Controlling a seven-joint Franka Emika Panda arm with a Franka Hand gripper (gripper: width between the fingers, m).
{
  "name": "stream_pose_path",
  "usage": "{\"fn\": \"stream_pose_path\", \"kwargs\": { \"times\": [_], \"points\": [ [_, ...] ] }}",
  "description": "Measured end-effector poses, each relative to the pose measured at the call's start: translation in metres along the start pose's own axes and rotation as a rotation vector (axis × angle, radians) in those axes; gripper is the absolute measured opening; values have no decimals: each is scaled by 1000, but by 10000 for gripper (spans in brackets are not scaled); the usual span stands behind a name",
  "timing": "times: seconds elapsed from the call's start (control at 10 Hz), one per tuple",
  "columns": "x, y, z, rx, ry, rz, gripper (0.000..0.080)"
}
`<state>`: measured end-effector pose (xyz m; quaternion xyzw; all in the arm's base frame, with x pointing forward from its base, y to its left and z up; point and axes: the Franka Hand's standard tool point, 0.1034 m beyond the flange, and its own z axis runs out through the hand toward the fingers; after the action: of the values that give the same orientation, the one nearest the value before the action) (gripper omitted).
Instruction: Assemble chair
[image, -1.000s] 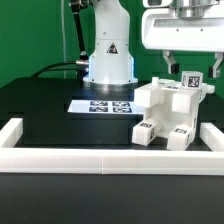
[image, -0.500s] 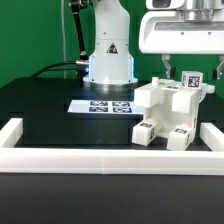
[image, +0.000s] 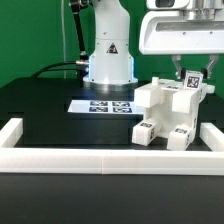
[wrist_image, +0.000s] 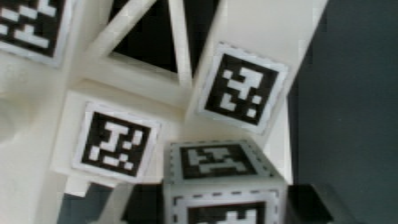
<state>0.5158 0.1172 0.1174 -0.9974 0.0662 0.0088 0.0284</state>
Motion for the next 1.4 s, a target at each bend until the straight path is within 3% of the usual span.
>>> {"fn": "stream_pose_path", "kwargs": {
  "times": [0.4, 1.4],
  "points": [
    [0, 0, 0, 1, 0, 60, 284],
    [1, -3, 0, 9, 5, 728, 285]
  ]
}}
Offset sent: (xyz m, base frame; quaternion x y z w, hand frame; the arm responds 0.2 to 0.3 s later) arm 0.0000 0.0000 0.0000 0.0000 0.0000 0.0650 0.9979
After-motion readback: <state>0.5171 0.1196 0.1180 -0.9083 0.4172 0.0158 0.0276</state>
